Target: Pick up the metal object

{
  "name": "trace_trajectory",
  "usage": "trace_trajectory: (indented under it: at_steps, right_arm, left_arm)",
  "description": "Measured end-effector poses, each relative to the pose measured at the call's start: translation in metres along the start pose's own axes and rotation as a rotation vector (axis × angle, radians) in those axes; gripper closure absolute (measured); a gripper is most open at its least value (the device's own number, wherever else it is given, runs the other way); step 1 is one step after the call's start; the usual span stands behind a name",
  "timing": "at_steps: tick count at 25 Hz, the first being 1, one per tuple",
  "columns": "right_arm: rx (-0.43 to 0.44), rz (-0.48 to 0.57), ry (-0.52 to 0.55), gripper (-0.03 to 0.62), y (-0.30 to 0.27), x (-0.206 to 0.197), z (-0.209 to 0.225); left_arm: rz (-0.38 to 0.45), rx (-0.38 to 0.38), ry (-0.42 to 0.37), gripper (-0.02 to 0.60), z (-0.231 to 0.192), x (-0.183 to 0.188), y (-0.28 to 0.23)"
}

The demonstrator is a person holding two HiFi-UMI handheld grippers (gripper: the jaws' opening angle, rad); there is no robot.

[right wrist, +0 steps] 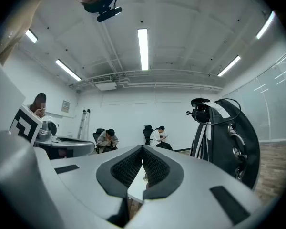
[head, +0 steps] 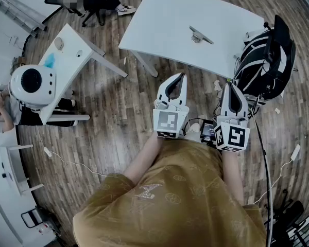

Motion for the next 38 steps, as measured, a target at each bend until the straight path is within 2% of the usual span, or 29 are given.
trace_trajectory:
  at_steps: [14,24,38]
  right_arm:
    - [0.005,-0.007,0.017,0.586,0.002,-0.002,0.005]
    - [0.009,-0.026,0.022,0.586,-0.041,-0.006,0.01]
    - [-0.045,-0.072,0.033,0.585,-0.105,-0.017,0.024]
  left_arm:
    - [-0.005,-0.018,-0.006,0.58,0.009,-0.001,-0.006]
    - [-0.001,-0.024,-0.002,0.579,-0.014,0.003,-0.045]
    - [-0.03,-0.081,0.014,0.58,-0.047,-0.007,-0.114]
Point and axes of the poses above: the fingertips, and each gripper's own axes: y backward along the fingers, z to its right, x out of its top, the point moved 7 cm from there along y, backward along the fingers
